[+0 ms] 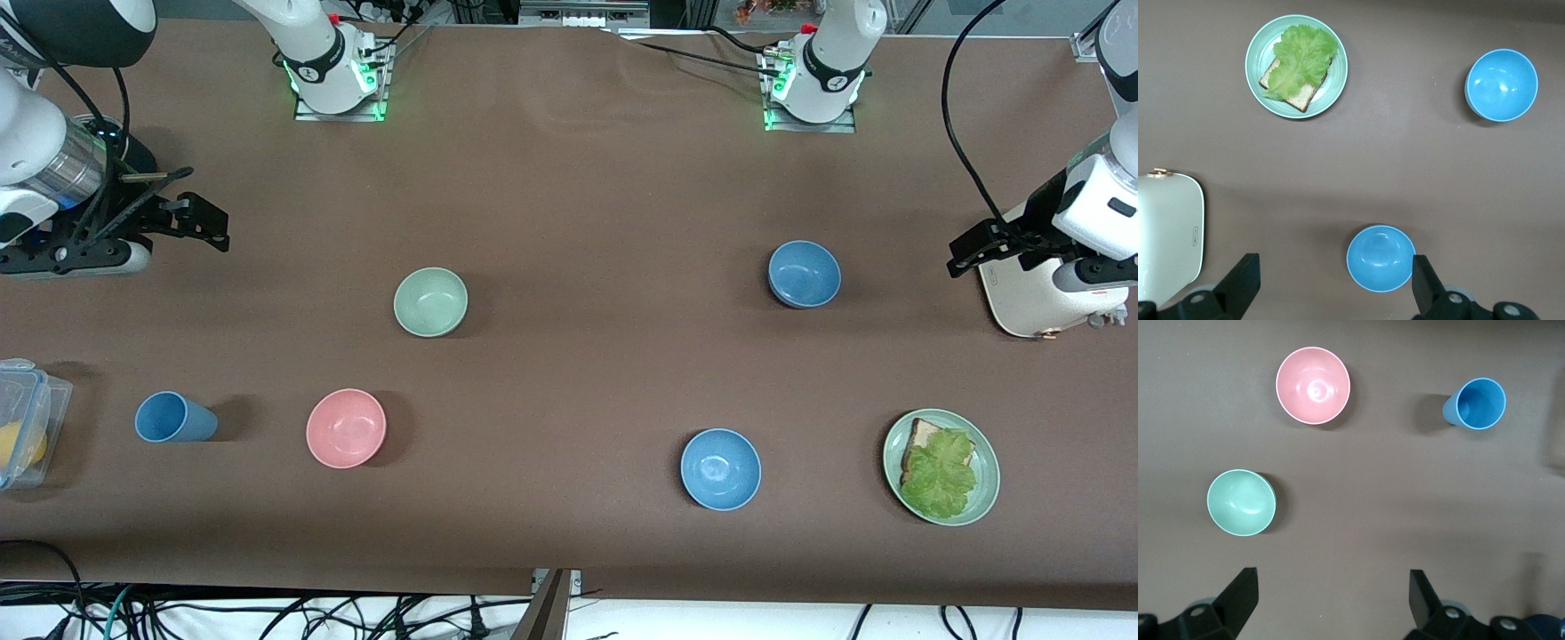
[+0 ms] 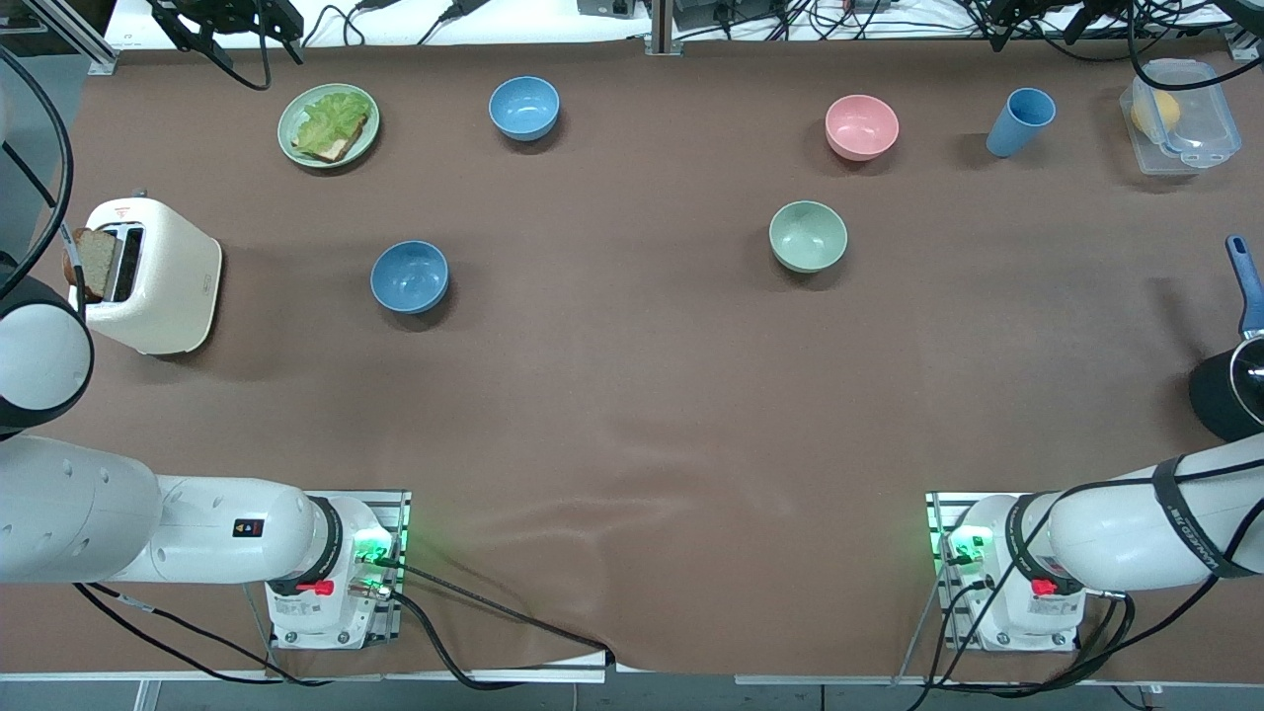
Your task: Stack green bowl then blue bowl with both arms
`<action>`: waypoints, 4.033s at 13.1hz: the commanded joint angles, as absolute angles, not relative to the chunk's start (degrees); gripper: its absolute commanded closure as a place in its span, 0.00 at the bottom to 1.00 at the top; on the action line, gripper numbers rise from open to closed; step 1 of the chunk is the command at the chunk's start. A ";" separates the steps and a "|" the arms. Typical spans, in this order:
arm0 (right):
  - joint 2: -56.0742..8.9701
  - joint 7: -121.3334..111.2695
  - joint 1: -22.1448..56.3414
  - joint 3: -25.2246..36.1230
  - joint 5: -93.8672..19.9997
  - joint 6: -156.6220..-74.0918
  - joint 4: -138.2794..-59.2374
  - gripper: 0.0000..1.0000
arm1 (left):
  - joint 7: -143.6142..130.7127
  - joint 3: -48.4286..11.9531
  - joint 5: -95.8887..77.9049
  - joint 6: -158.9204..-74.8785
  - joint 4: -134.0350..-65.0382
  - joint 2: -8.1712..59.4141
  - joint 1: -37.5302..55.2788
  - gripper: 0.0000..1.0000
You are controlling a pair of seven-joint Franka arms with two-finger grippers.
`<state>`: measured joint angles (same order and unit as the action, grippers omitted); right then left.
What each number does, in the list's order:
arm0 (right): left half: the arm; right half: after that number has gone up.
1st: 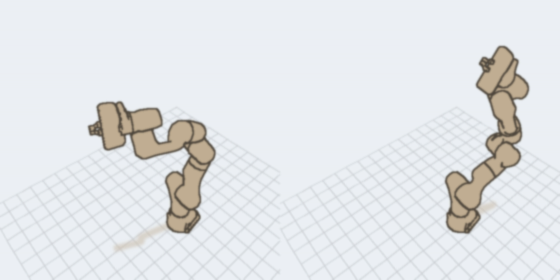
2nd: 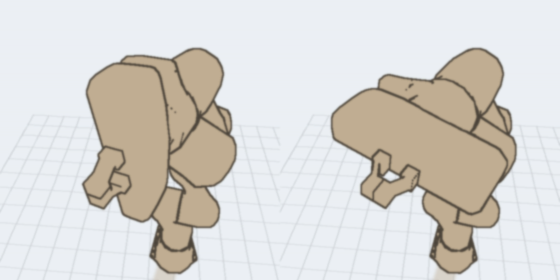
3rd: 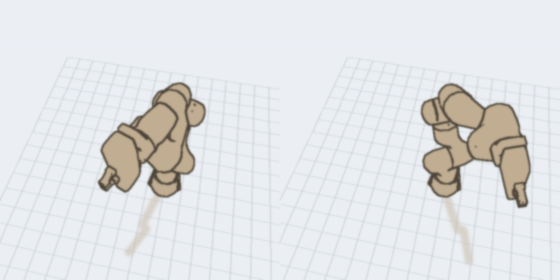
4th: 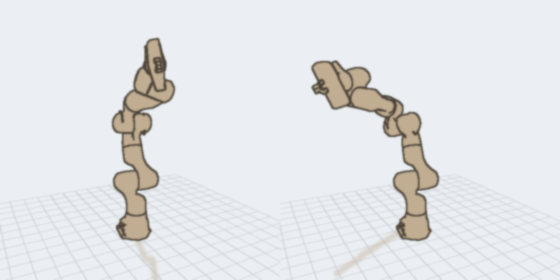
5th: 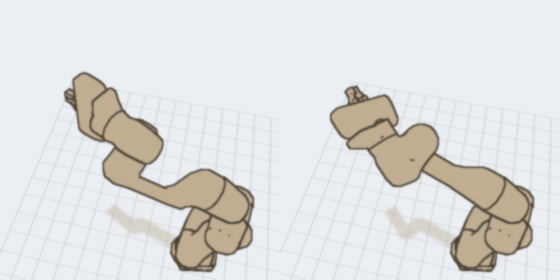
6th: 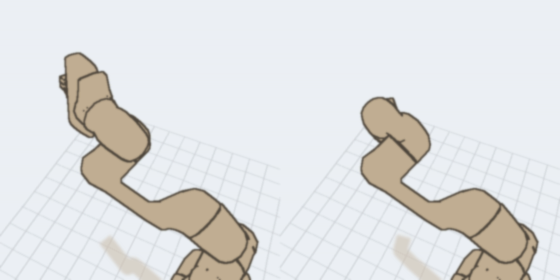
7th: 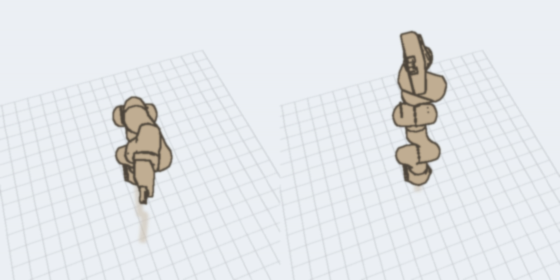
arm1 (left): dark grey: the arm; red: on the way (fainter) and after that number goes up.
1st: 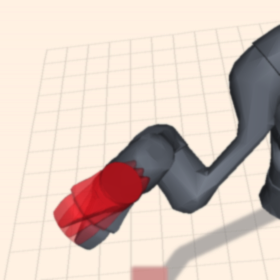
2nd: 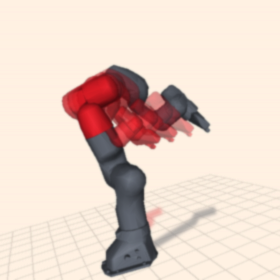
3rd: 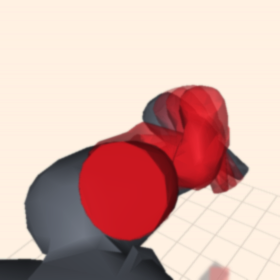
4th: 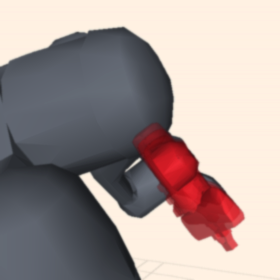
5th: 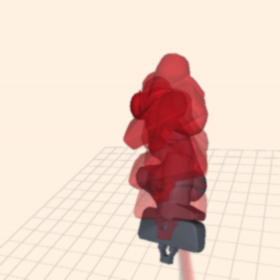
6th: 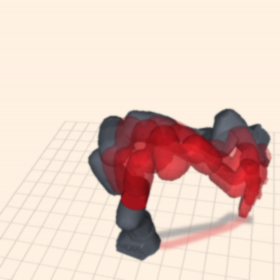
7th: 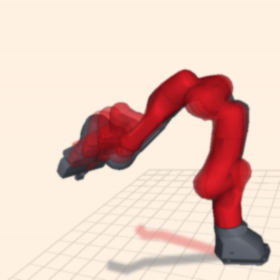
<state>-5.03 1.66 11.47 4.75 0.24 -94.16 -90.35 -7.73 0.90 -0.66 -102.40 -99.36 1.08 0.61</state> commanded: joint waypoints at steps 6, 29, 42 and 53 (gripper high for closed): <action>-5.10 1.14 10.63 4.22 0.62 -90.70 -89.12 0.00 | -6.68 -0.26 -1.23 -103.36 -99.49 1.41 -0.70 0.00; -4.66 1.14 10.55 3.96 0.00 -90.09 -89.47 0.00 | -6.68 -0.26 -1.32 -103.71 -99.40 1.50 -0.88 0.00; -4.66 0.18 10.72 3.08 -0.35 -90.70 -89.56 0.00 | -6.77 -0.17 -1.14 -103.27 -99.40 1.49 -0.88 0.00; -5.79 1.32 11.07 0.72 -3.69 -117.20 -112.82 0.00 | -6.77 -0.26 -1.14 -103.27 -99.41 1.49 -0.88 0.00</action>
<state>-6.64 1.37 11.37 2.82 -2.63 -110.15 -106.39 -7.73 0.38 -0.66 -103.35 -99.44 1.61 -0.15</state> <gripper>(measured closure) 0.000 0.000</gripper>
